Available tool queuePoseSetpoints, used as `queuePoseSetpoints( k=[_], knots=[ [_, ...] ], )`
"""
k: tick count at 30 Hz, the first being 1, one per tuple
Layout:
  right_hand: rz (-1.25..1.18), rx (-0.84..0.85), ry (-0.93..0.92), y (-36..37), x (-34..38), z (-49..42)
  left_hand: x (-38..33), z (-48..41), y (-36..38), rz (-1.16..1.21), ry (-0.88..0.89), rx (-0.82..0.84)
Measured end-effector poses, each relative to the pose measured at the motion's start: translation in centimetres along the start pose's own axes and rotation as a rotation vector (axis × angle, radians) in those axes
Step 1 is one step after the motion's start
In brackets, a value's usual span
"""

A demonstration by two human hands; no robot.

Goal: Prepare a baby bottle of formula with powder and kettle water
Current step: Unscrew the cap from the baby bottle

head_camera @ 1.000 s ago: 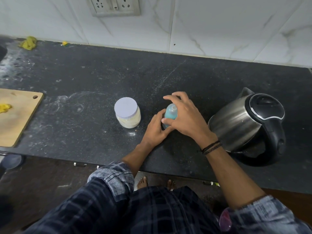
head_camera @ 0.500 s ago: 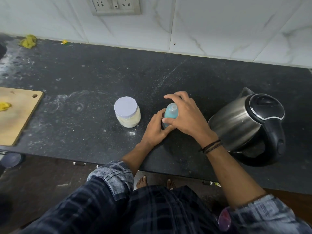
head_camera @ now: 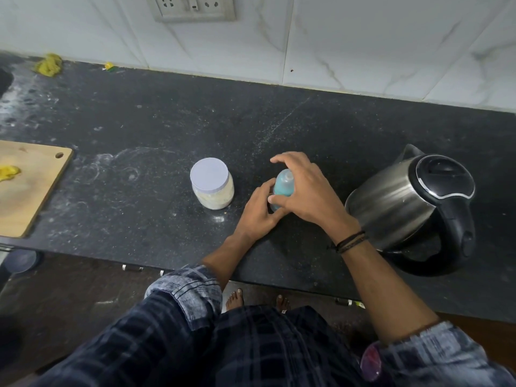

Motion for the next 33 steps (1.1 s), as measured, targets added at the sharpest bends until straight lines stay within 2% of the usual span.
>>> queuePoseSetpoints(
  k=[3,11,16,21,26,33],
  knots=[
    [0.035,-0.005,0.05,0.2,-0.4,-0.2,0.0,0.0,0.0,0.006,-0.003,0.003],
    [-0.122,-0.022,0.031,-0.9,-0.8,0.3,0.0,0.0,0.0,0.016,-0.026,0.015],
    [-0.226,-0.189,0.031,-2.5,-1.9,2.3,0.0,-0.1,-0.1,0.017,-0.027,0.0],
    [-0.163,-0.286,0.138,-1.6,-3.8,5.4,0.1,-0.1,0.0,0.014,-0.032,-0.004],
    [-0.082,-0.173,0.245,1.3,-6.4,7.0,0.1,0.0,-0.1,0.034,-0.041,-0.015],
    [-0.011,-0.037,0.288,4.4,-8.1,6.9,-0.2,0.2,-0.1,0.059,-0.056,-0.021]
  ],
)
Point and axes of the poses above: each hand's wrist, its own z-axis away from the middle knuckle, its own y-axis out of the palm, x = y × z, the point moved 3 cm from there along -z, towards the middle knuckle, and after that the axes turned 14 degrees about x, right-handed, at the moved point
